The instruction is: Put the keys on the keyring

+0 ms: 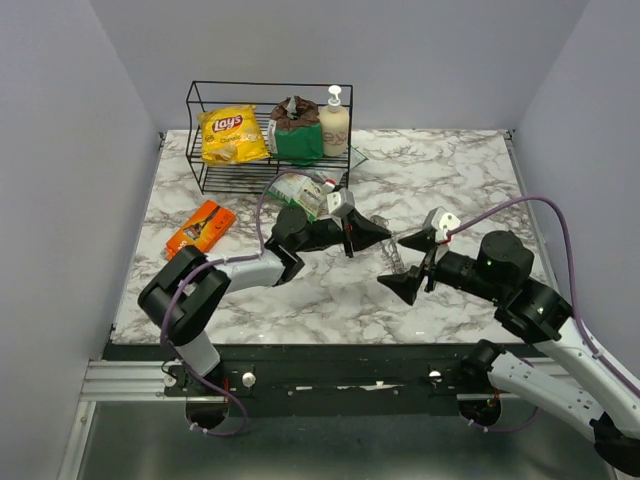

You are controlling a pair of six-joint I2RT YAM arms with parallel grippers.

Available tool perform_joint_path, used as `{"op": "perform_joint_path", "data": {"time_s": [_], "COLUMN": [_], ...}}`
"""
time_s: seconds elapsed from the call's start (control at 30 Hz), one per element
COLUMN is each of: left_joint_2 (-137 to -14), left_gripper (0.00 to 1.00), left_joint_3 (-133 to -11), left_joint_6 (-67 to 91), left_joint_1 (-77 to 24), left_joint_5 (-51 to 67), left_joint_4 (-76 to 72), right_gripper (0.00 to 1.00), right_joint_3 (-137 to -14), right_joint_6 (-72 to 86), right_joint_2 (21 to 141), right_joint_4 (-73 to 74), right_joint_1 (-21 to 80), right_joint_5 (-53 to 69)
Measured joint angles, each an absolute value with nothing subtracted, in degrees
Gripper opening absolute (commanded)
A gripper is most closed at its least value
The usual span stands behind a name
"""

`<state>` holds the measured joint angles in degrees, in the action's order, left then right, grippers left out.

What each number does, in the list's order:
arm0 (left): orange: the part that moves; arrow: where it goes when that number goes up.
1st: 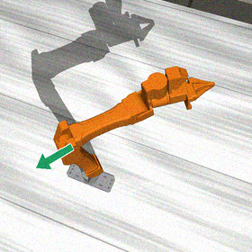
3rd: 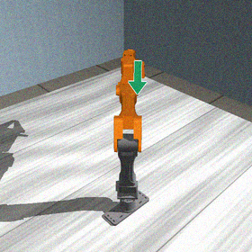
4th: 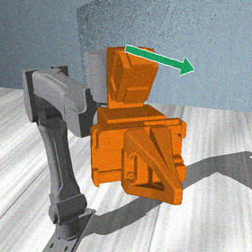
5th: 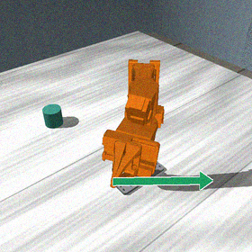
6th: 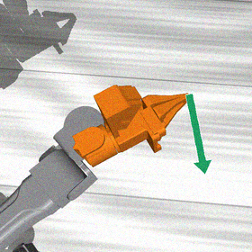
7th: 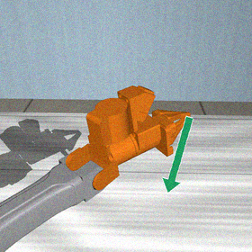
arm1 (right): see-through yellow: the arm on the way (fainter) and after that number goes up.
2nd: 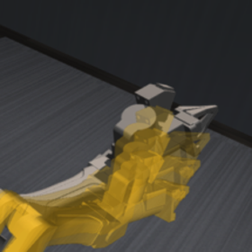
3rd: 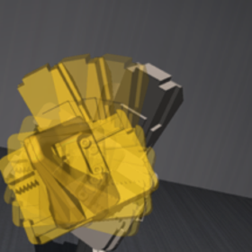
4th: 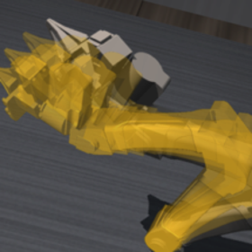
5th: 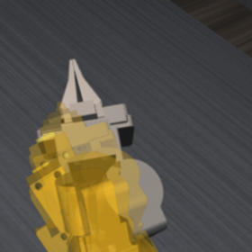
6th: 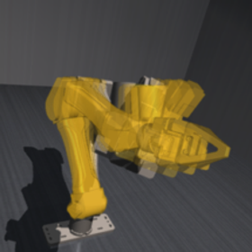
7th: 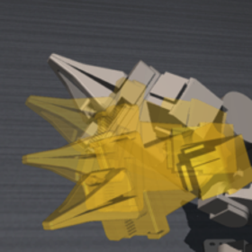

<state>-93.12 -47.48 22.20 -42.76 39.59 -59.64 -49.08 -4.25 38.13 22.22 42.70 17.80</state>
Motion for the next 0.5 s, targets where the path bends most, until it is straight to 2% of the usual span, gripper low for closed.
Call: {"op": "perform_joint_path", "data": {"time_s": [0.27, 0.5], "left_joint_2": [-102.3, -99.6], "left_gripper": [0.00, 0.00], "left_joint_3": [-39.9, -30.6], "left_joint_6": [26.2, 26.2], "left_joint_1": [-42.8, -42.8], "left_joint_5": [37.3, 32.3], "left_joint_4": [-71.0, -77.1], "right_gripper": [1.00, 1.00], "right_joint_3": [-49.1, -49.1], "right_joint_6": [-3.8, -3.4], "right_joint_2": [37.5, 37.9], "right_joint_4": [23.1, 23.3], "right_joint_1": [42.7, 42.7], "right_joint_5": [14.5, 14.2]}}
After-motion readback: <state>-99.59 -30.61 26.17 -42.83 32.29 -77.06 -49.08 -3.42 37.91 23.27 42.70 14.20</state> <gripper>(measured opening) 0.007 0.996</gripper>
